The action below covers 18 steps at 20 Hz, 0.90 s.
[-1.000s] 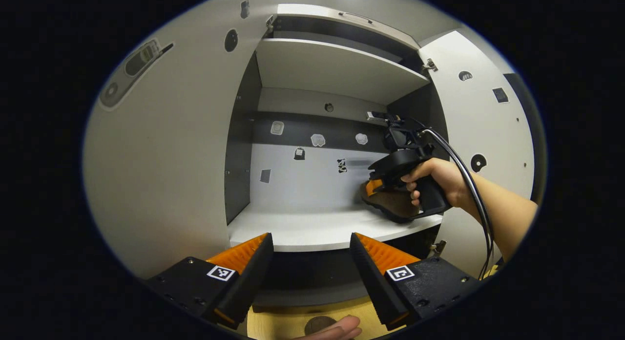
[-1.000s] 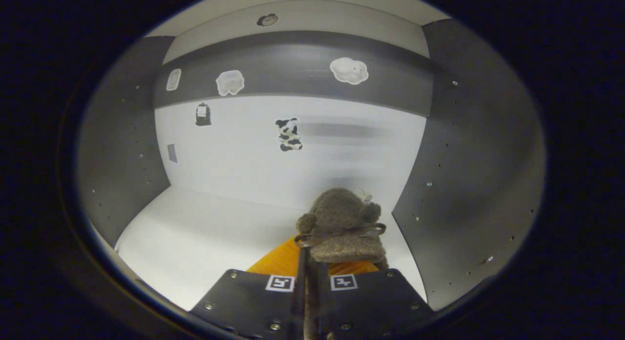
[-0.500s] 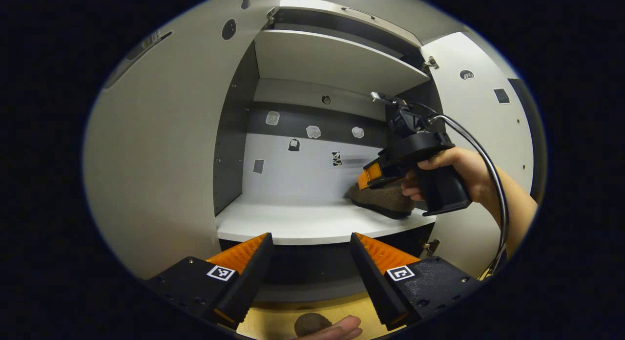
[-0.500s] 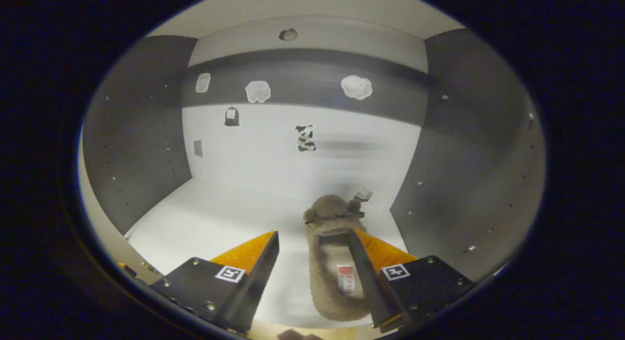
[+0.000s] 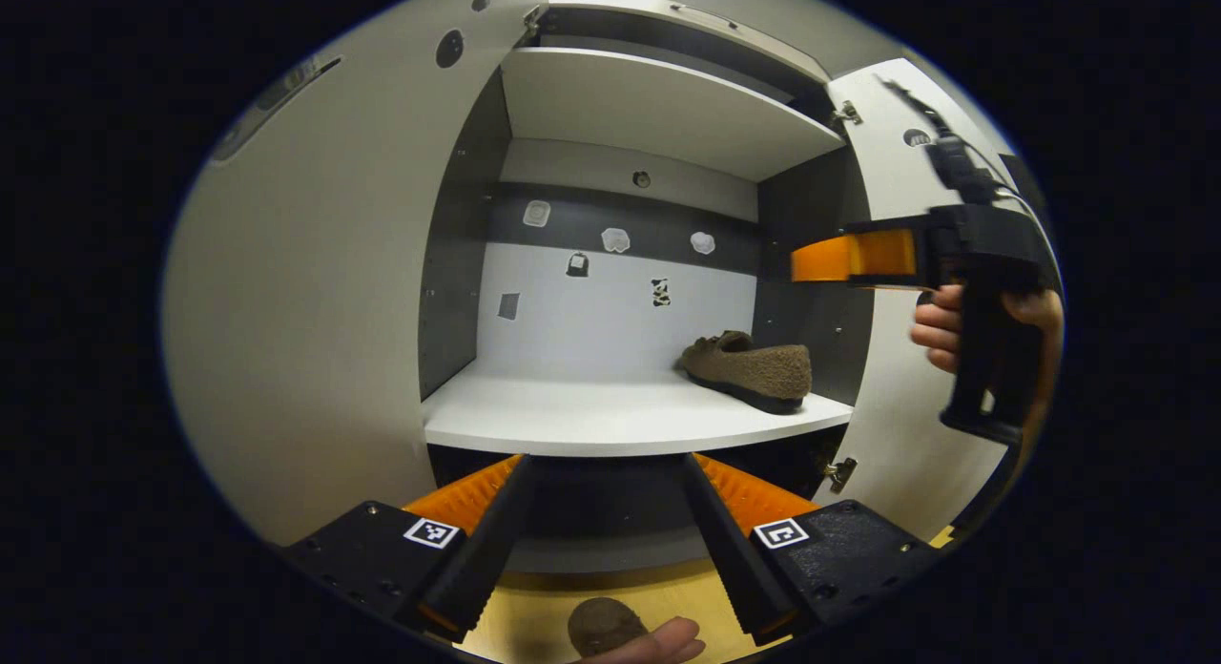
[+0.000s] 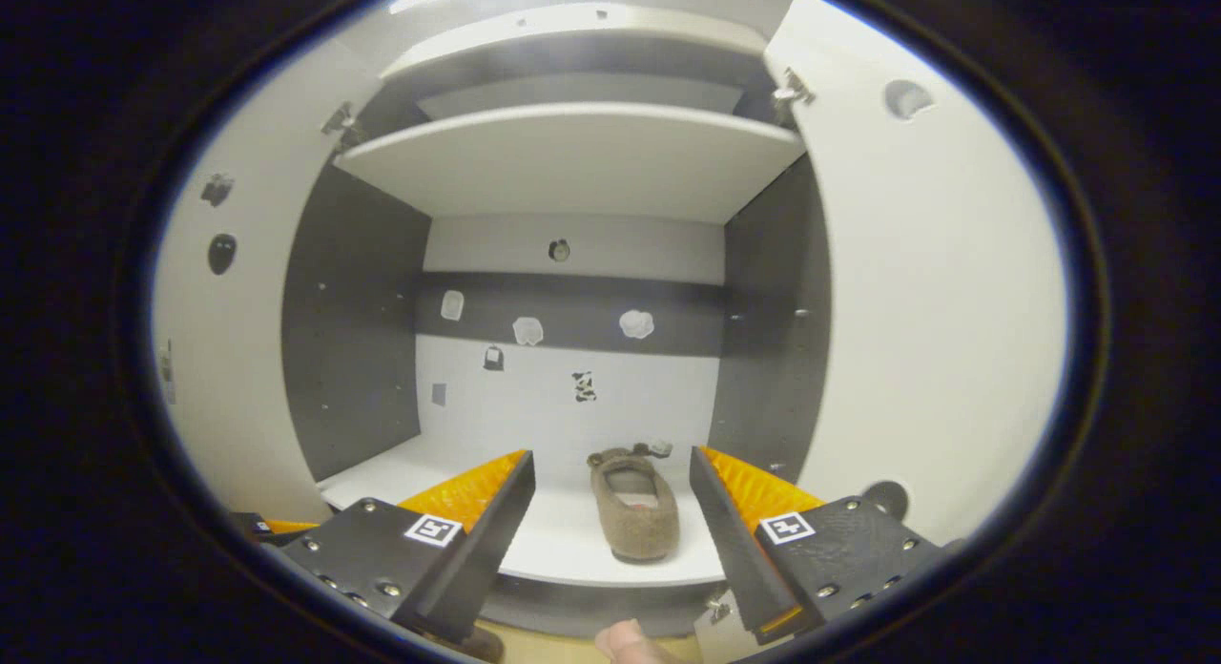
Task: Grab one shoe with the right hand and put it into the shoe cabinet, grab the other shoe with the left hand and put it into the shoe cabinet; then close the right door with the right hand and the left door with the left hand.
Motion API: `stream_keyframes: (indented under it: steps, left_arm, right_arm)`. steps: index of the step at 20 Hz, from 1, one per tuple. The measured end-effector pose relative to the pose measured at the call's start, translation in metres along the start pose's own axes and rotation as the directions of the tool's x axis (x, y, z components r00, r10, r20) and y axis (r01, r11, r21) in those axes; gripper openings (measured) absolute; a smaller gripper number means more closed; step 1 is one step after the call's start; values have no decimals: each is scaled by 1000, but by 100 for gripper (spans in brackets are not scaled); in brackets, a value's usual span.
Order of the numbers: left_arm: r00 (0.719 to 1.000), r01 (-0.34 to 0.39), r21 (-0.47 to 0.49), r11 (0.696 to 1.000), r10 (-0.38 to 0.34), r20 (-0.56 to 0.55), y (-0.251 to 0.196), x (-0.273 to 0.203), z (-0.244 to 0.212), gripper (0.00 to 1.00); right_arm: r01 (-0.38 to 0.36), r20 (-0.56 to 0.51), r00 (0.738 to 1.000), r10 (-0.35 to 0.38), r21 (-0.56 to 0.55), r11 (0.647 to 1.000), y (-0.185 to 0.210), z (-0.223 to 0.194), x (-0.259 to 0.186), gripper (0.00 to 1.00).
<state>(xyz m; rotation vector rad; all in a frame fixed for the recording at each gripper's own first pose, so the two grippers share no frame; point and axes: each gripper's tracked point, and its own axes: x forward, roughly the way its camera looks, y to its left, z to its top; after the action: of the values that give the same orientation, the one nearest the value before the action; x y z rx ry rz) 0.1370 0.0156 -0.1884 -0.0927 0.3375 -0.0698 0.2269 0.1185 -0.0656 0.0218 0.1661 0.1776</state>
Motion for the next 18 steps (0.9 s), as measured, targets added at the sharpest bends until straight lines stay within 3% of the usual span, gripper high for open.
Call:
stream_keyframes:
  steps: [3, 6, 11, 15, 18]
  left_arm:
    - [998, -44, -21, 999, 43, -48, 1, -3, -21, 96]
    - [987, -72, -16, 997, 68, -144, 7, -9, -75, 97]
    - [927, -98, -42, 994, 76, -367, 21, -17, -181, 98]
    - [901, -104, -23, 994, 85, -426, 30, -36, -220, 98]
    - [847, -124, 5, 992, 109, -521, 31, -61, -260, 98]
  right_arm:
    - [-12, 44, 999, 9, 67, 998, -3, -9, -52, 99]
    - [-36, 110, 994, 25, 101, 994, -10, -12, -84, 98]
    - [81, 205, 975, -87, 38, 996, -41, -25, -119, 98]
    - [56, 195, 979, -62, 39, 998, -36, -49, -136, 98]
    - [32, 212, 976, -42, 50, 998, -28, -62, -148, 98]
